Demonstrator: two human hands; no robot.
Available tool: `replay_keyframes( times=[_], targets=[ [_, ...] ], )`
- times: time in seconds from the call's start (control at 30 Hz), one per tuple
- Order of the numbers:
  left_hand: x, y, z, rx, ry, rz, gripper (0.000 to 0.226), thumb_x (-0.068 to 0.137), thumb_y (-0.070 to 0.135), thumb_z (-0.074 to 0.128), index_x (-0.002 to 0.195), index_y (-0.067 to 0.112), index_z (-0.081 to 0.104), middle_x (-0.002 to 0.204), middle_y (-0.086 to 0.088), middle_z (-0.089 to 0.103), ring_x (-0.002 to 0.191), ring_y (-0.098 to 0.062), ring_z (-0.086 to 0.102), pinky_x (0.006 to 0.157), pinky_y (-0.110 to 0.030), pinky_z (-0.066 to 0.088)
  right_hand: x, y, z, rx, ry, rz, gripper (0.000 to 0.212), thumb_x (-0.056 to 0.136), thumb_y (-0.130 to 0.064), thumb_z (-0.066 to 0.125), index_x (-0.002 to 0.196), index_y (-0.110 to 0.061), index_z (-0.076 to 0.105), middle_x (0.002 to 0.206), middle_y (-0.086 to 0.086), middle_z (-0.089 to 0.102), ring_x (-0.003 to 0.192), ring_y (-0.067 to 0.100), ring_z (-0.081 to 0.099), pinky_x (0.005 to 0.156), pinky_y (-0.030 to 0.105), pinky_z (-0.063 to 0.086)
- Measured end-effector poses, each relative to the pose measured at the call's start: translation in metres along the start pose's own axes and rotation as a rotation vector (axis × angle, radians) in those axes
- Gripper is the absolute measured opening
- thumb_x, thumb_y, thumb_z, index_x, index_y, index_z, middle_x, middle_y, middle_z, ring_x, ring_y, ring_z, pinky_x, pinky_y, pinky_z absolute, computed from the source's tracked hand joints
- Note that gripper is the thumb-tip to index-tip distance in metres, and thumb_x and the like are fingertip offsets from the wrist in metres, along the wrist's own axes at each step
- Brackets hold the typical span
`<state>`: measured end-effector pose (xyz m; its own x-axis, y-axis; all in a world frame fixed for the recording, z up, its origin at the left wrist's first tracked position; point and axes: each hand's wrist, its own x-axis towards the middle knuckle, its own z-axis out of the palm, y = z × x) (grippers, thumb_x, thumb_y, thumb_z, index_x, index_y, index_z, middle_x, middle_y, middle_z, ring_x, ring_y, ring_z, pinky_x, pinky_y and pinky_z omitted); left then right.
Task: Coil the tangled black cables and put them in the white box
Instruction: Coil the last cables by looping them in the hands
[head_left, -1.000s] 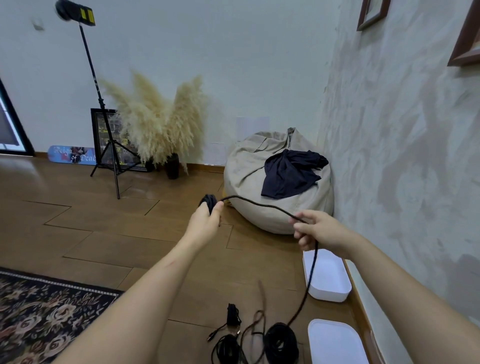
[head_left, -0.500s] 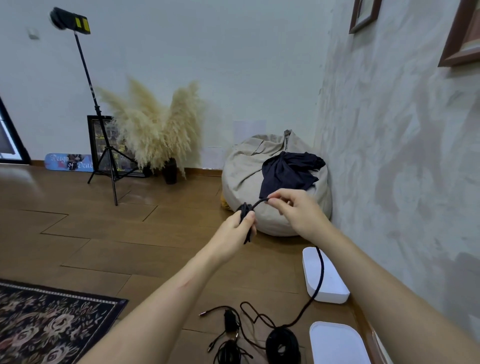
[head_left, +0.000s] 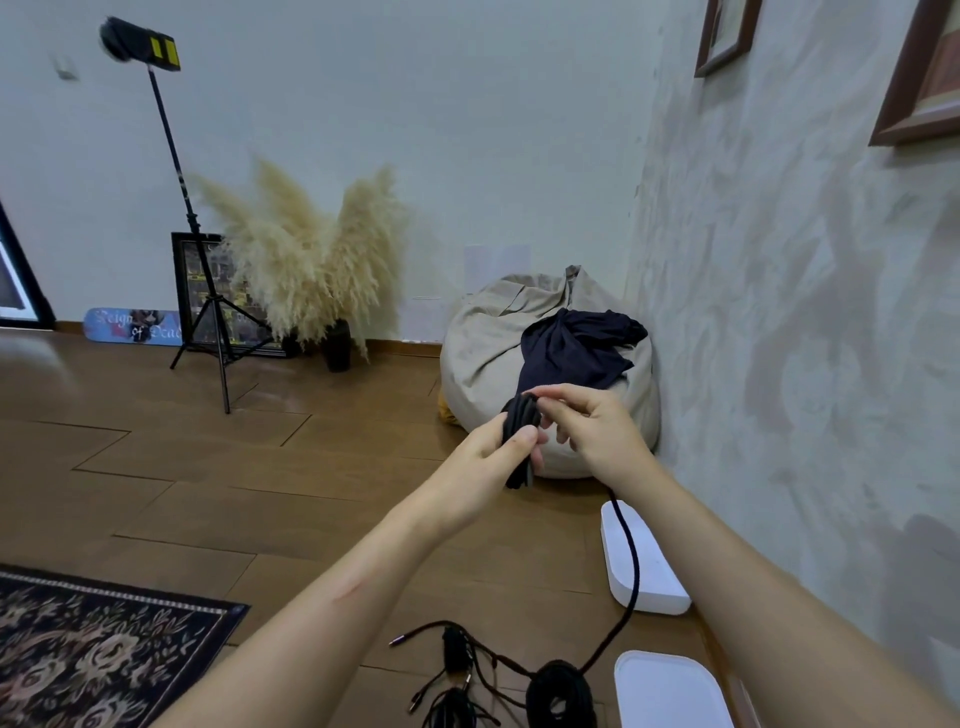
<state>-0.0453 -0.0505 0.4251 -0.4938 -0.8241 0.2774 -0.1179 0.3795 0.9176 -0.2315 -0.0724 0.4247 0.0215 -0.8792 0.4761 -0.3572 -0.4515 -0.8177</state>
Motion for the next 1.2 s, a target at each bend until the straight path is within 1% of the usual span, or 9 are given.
replay_keyframes(
  times=[0.1,0.27,0.4,0.67,0.73,0.87,0.97,1.07,1.2],
  targets=[
    [0.0,0.003,-0.002,-0.001,-0.008,0.032,0.045,0.1,0.043,0.05,0.111,0.0,0.061,0.095,0.011,0.065,0.099,-0.006,0.061,0.097,-0.035,0.049,-0.005,-0.001,0.007,-0.028,-0.01,-0.011,0.033,0.106,-0.012,0.052,0.109,-0.04,0.069,0.071,-0.023,0.066,0.062,-0.001,0.051,0.066,0.017,0.046],
    [0.002,0.005,-0.007,-0.022,0.006,0.05,0.016,0.106,0.006,0.05,0.118,-0.002,0.057,0.097,-0.003,0.064,0.09,-0.003,0.063,0.083,-0.018,0.049,-0.014,0.001,0.026,-0.074,-0.102,0.066,0.037,0.109,-0.009,0.042,0.13,-0.03,0.064,0.083,-0.026,0.069,0.076,-0.007,0.062,0.071,0.013,0.045],
    [0.004,0.006,-0.012,-0.092,0.039,0.033,0.019,0.106,0.008,0.05,0.121,-0.001,0.056,0.095,-0.001,0.064,0.085,-0.007,0.063,0.078,-0.022,0.05,-0.019,0.015,0.038,-0.289,-0.145,0.1,0.05,0.105,-0.013,0.04,0.096,-0.059,0.055,0.088,-0.01,0.069,0.067,0.013,0.061,0.065,0.034,0.05],
    [0.011,-0.005,-0.011,-0.139,0.09,-0.036,0.022,0.107,0.015,0.05,0.125,0.003,0.056,0.089,0.001,0.067,0.076,-0.008,0.064,0.07,-0.021,0.05,-0.019,0.012,0.054,-0.324,-0.212,0.3,0.022,0.106,-0.018,0.04,0.095,-0.029,0.056,0.075,-0.003,0.069,0.061,0.015,0.061,0.063,0.031,0.056],
    [0.013,-0.009,-0.01,-0.149,0.121,-0.038,0.02,0.107,0.015,0.05,0.123,0.005,0.057,0.092,0.0,0.068,0.083,-0.011,0.064,0.077,-0.024,0.052,-0.022,0.008,0.054,-0.324,-0.236,0.289,0.028,0.105,-0.016,0.038,0.09,-0.031,0.055,0.078,-0.002,0.071,0.062,0.017,0.063,0.061,0.03,0.053],
    [0.019,-0.017,-0.007,-0.171,0.265,-0.055,0.012,0.107,0.021,0.051,0.115,0.018,0.06,0.094,0.005,0.068,0.097,-0.013,0.063,0.096,-0.036,0.049,-0.029,0.004,0.061,-0.275,-0.295,0.265,0.022,0.107,-0.018,0.033,0.108,-0.026,0.053,0.083,0.005,0.074,0.059,0.016,0.063,0.057,0.029,0.051],
    [0.025,-0.023,-0.006,-0.234,0.361,-0.08,0.013,0.1,0.034,0.056,0.1,0.024,0.064,0.099,0.0,0.068,0.101,-0.018,0.062,0.099,-0.041,0.048,-0.03,0.004,0.064,-0.25,-0.333,0.288,0.022,0.109,-0.022,0.032,0.115,-0.018,0.053,0.081,0.006,0.072,0.06,0.017,0.061,0.056,0.028,0.05],
    [0.029,-0.029,-0.009,-0.317,0.43,-0.124,0.015,0.105,0.026,0.056,0.093,0.021,0.064,0.097,-0.005,0.068,0.1,-0.022,0.062,0.104,-0.049,0.047,-0.033,0.003,0.066,-0.24,-0.395,0.322,0.022,0.109,-0.021,0.033,0.117,-0.015,0.052,0.08,0.005,0.071,0.059,0.016,0.059,0.056,0.026,0.048],
    [0.032,-0.04,-0.01,-0.204,0.46,-0.133,0.011,0.106,0.023,0.053,0.109,0.016,0.061,0.105,-0.007,0.068,0.102,-0.02,0.064,0.096,-0.037,0.05,-0.033,0.0,0.067,-0.352,-0.483,0.287,0.02,0.108,-0.02,0.037,0.099,-0.017,0.055,0.081,0.003,0.074,0.058,0.012,0.059,0.064,0.03,0.051]
  ],
)
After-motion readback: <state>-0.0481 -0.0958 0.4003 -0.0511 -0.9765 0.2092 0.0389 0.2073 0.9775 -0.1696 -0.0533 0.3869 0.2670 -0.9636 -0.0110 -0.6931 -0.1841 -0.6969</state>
